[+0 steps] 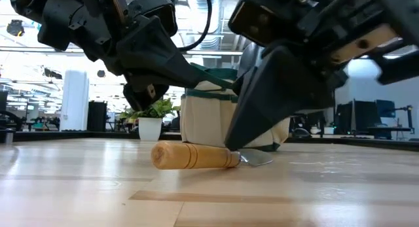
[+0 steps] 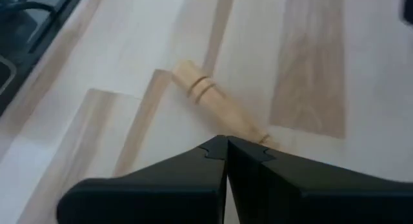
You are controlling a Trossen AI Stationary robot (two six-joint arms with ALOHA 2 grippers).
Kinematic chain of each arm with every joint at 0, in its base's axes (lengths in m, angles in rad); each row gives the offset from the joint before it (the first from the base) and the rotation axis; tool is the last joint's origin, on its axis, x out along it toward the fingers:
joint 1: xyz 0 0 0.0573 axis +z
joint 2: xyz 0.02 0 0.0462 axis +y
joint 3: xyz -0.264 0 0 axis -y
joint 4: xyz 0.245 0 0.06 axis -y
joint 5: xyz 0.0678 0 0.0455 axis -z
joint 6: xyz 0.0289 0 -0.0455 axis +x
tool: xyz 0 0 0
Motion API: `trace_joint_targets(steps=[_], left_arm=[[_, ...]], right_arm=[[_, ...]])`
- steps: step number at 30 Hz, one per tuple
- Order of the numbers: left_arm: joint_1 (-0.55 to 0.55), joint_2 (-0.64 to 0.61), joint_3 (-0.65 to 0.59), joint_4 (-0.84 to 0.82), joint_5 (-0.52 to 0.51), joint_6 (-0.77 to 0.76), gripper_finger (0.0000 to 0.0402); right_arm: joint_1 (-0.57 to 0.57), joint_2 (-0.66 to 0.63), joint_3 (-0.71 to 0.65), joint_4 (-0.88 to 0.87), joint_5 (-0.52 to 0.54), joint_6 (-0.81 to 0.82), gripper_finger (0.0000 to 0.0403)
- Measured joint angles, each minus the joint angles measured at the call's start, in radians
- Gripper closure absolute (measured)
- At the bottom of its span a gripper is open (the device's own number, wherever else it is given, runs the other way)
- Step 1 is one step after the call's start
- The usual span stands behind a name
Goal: Pick & Place Garden tools in Gardening bag
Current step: Put the trowel into the gardening bag
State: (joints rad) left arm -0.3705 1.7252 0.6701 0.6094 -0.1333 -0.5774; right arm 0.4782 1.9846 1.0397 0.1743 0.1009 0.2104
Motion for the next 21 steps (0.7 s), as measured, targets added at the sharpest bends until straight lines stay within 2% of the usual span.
trace_joint_targets(steps=[7,13,21], left_arm=[[0.054,0.000,0.000,0.001,0.003,0.023,0.0394],[0.083,0.000,0.000,0.001,0.012,0.023,0.0394],[0.090,0.000,0.000,0.001,0.017,0.023,0.0394]], right_arm=[[-0.028,0.000,0.000,-0.002,0.000,0.034,0.0403],[-0.037,0.000,0.000,-0.017,-0.099,0.064,0.0403],[-0.050,0.000,0.000,-0.026,-0.066,0.079,0.0403]])
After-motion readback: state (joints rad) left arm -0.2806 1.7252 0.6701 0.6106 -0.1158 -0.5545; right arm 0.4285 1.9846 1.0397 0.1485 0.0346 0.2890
